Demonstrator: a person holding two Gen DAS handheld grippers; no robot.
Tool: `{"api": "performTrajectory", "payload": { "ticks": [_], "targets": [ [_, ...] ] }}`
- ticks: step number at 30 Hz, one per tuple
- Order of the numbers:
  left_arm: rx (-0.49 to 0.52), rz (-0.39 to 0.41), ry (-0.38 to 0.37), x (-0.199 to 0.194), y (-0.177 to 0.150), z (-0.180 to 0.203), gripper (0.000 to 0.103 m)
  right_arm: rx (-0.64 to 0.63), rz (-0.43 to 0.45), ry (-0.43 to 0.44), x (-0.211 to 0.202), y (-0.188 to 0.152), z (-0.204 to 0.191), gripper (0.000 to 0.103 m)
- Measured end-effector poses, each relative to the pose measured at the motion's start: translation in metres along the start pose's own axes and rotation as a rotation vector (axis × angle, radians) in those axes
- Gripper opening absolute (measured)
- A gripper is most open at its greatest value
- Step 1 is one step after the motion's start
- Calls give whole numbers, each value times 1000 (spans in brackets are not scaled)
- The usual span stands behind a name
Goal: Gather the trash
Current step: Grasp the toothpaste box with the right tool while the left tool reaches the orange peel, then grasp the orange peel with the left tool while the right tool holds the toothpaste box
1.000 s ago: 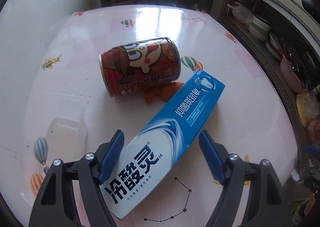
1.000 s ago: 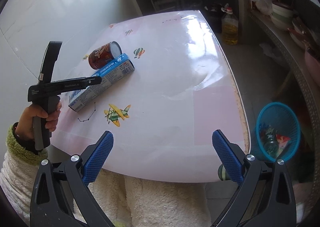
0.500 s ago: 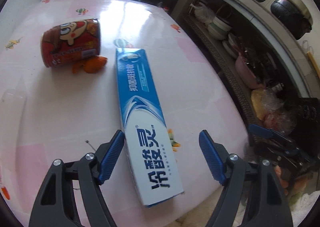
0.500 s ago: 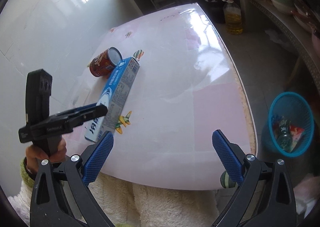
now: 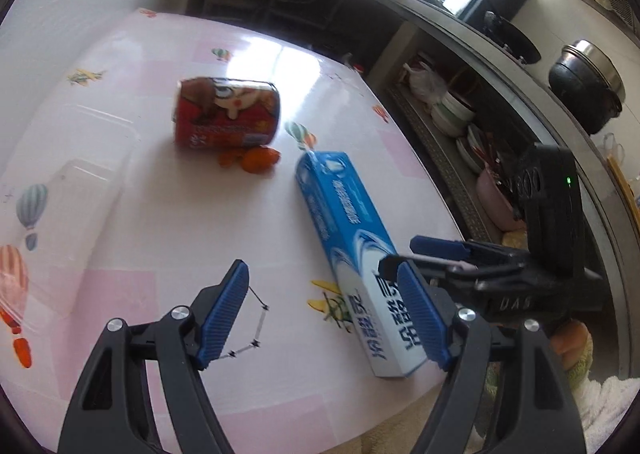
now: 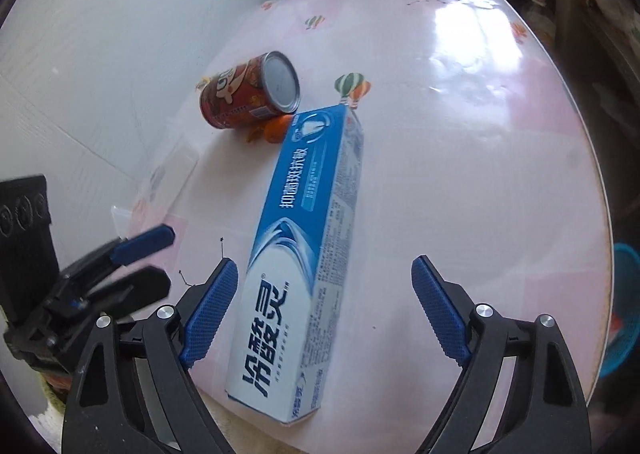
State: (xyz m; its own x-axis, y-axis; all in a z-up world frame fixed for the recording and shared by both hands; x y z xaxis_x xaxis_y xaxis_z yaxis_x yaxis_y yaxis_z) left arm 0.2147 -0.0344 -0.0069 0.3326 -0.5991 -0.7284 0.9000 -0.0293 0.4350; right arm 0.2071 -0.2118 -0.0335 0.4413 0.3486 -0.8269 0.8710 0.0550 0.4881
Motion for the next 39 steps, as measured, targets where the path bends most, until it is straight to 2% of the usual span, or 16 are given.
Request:
{"api": "performTrajectory", "payload": {
  "ticks": [3,6,10,14,17,19,24,27,29,34,37,39],
  "targets": [
    [2,72,69,-1,12,1,74,-88,-31,-75,12,6,-17,80],
    [-18,101,121,9,27,1,74,-138,-54,-139,23,7,-25,74],
    [-25,105,162,32,39,5,74,-129,-60,-138,26,2,-19,55],
    [-9,93,225,62,48,9,74,-87,-41,-149,15,-6,-2,49],
    [33,111,289,80,54,14,74,-46,-20,-153,6,-14,13,49],
    [58,116,329,91,57,15,70,-24,-7,-151,1,-18,20,49],
    [96,105,416,115,61,12,53,20,26,-135,-9,-30,32,49],
    [125,118,457,123,60,8,47,36,40,-121,-13,-32,37,49],
    [143,144,464,123,57,10,46,44,48,-112,-19,-37,39,49],
    [165,153,470,124,56,16,22,51,59,-98,-28,-46,43,49],
    [177,153,474,122,52,20,12,53,61,-94,-28,-49,46,49],
    [175,141,455,120,47,22,11,54,59,-95,-29,-49,49,48]
  ]
}}
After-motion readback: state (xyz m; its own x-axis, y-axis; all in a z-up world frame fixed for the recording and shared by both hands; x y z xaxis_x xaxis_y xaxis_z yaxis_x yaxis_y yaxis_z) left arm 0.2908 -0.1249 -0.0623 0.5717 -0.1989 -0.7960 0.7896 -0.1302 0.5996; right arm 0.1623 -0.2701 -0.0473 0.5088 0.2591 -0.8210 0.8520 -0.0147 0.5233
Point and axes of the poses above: each gripper's, at about its wrist camera, not at the fingertips, and x roughly the way its jaws point, z to its right, y to its top, the point moved 2 cm from there along x, roughly the way its jaws point, and after that the axes turned 15 degrees about -x, right-handed, at the moved point
